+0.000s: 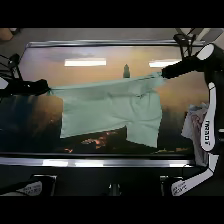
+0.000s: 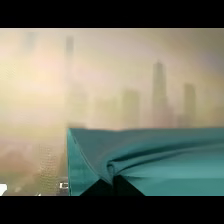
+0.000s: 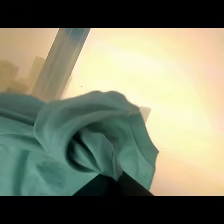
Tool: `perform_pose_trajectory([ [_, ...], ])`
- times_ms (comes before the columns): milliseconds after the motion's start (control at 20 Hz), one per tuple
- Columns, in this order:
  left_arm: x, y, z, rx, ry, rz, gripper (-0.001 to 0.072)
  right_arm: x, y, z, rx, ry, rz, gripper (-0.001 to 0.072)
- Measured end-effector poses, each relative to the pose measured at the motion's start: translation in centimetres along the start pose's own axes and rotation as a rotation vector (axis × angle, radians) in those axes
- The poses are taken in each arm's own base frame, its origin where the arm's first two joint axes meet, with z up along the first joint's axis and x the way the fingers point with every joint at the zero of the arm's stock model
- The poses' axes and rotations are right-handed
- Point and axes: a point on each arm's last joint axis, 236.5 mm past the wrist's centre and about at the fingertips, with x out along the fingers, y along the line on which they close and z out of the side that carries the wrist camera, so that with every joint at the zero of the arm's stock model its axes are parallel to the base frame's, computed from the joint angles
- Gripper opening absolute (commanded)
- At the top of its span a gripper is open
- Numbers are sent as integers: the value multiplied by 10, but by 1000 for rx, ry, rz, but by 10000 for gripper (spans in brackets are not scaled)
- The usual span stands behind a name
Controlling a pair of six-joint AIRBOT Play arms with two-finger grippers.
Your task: Fold the shirts.
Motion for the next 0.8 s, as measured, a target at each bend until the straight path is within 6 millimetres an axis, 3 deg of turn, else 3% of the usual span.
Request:
perform_pose_trajectory([
  [50, 17, 3, -9, -27, 42, -10, 38, 22, 7, -5, 3, 25, 18, 115],
  [100, 31, 5, -18, -53, 79, -20, 210, 38, 14, -9, 3, 43, 31, 415],
  [150, 40, 6, -24, -73, 107, -30, 572, 49, 20, -9, 5, 43, 42, 547],
  [200, 46, 6, -30, -92, 135, -41, 677, 55, 23, -11, 6, 52, 52, 542],
  [350, 43, 24, -48, -129, 244, -33, 592, 46, 8, -21, 22, 82, 57, 521],
  [400, 38, 36, -61, -139, 302, -15, 592, 39, -4, -33, 33, 115, 58, 445],
  [600, 13, 73, -140, -204, 538, 26, 591, 6, -40, -110, 137, 323, 125, 429],
  [650, 10, 76, -163, -222, 590, 26, 591, 2, -40, -126, 157, 368, 156, 429],
  [750, 9, 78, -204, -261, 664, 16, 471, -3, -33, -153, 184, 451, 215, 431],
  [800, 10, 76, -217, -280, 681, 0, 471, -4, -30, -162, 190, 481, 236, 431],
])
